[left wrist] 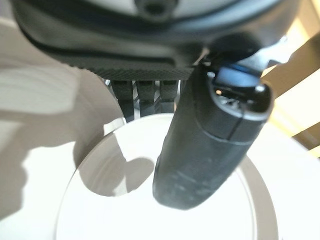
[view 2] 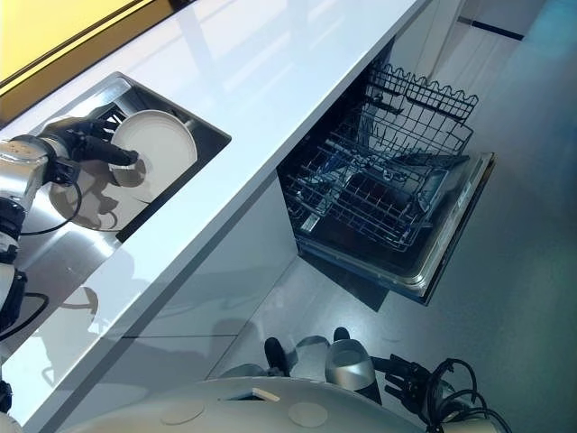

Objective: Pick up plates and place into dishwasher.

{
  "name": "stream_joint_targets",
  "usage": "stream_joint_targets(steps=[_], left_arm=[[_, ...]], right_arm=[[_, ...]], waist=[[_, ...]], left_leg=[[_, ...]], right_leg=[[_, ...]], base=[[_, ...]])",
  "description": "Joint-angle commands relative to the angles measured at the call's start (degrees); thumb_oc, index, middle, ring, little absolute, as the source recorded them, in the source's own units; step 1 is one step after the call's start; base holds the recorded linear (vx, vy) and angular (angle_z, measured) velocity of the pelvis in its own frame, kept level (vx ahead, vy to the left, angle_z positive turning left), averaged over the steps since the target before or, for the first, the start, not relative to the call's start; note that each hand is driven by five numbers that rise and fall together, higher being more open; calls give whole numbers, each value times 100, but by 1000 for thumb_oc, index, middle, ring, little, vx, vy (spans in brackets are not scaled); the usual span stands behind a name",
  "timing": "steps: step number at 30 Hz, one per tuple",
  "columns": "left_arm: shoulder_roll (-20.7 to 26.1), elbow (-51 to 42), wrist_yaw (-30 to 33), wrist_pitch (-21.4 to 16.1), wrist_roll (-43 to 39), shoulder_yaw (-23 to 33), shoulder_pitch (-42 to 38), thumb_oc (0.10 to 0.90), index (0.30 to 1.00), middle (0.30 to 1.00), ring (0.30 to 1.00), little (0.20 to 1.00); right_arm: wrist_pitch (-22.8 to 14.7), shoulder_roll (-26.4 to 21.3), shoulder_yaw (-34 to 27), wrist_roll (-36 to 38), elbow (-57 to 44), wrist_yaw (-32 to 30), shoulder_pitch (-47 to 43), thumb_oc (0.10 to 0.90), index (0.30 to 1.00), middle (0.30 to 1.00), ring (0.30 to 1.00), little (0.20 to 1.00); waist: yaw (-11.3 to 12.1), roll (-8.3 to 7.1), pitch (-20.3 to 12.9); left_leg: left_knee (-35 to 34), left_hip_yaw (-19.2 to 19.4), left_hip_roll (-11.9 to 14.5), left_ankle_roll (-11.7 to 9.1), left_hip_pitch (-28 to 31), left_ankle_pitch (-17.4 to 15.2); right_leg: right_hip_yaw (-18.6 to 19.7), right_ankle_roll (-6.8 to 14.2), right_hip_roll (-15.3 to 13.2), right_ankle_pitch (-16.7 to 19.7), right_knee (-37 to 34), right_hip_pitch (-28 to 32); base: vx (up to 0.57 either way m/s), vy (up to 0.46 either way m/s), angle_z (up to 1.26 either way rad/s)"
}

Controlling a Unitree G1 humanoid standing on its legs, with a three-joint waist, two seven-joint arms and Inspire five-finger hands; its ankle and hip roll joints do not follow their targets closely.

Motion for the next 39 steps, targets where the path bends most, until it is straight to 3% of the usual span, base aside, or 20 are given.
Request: stream_joint_targets(steps=[1,4,6,13,17,24,29,34,36,37,39], left_arm=[[-56,-336,-157,-720,-612,372,-378,169,359,359,359,269],[-82,-434,-107,-933,-495,475,-258,196,382,382,382,296],[-93,-581,50,-1313,-133,600,-49,100,300,300,300,200],[42,-993,788,-1815,454,835,289,100,300,300,300,200],[45,-1263,1367,-1958,435,1101,504,100,300,300,300,200],[40,-1499,1733,-2124,406,1309,689,100,300,300,300,200],[117,-1682,2418,-2615,-106,1593,737,100,300,300,300,200],[71,-2491,3226,-3126,-794,2178,835,100,300,300,300,200],[84,-2853,3491,-3286,-1029,2230,797,100,300,300,300,200],[78,-2909,3518,-3286,-1058,2234,792,100,300,300,300,200],[61,-3303,3637,-3387,-1228,2222,752,133,328,328,328,233]], right_arm=[[-116,-216,300,-69,-13,125,211,800,900,900,900,900],[-125,-204,321,-68,-18,125,224,800,900,900,900,900],[-175,-173,316,-90,-4,171,231,800,900,900,900,900],[-228,-139,310,139,-61,120,179,800,900,900,900,900],[-307,-85,223,251,-42,-24,176,800,900,900,900,900],[-387,-89,-53,430,-1,-169,203,800,900,900,900,900],[-353,-110,-338,773,13,-499,255,800,900,900,900,900],[-390,-389,-1083,1042,215,-1498,417,800,900,900,900,900],[-601,-574,-1467,1442,193,-2369,437,800,900,900,900,900],[-640,-607,-1543,1506,175,-2527,442,800,900,900,900,900],[-1428,-862,-2118,2030,47,-3957,450,800,900,900,900,900]], waist=[[-100,252,-365],[-79,248,-380],[-42,258,-407],[49,247,-461],[96,190,-572],[92,142,-742],[47,112,-809],[-35,45,-860],[-99,30,-861],[-107,33,-861],[-183,37,-869]], left_leg=[[650,-432,-281,-77,-403,-737],[655,-474,-285,-71,-403,-737],[612,-540,-291,-86,-374,-738],[531,-601,-274,-106,-305,-704],[484,-577,-243,-139,-256,-681],[265,-539,-171,-191,-137,-570],[139,-485,-117,-228,-67,-510],[150,-385,-56,-264,-30,-511],[141,-339,-24,-270,8,-512],[138,-326,-18,-273,18,-514],[107,-274,16,-288,70,-507]], right_leg=[[-197,665,-43,-248,489,-330],[-173,651,-36,-273,505,-312],[-195,631,-19,-307,497,-273],[-203,594,36,-313,418,-157],[-222,572,79,-274,290,-57],[-224,553,168,-209,104,83],[-231,551,199,-171,31,117],[-167,535,222,-168,47,110],[-155,520,230,-187,103,99],[-155,520,230,-191,110,100],[-152,512,234,-204,151,95]], base=[[16,-46,-7],[-11,-33,-5],[-41,-43,0],[-67,-50,7],[-95,-71,9],[-93,-64,3],[-82,-44,-1],[-85,-40,-1],[-65,-14,-2],[-54,-2,-2],[-54,13,-2]])
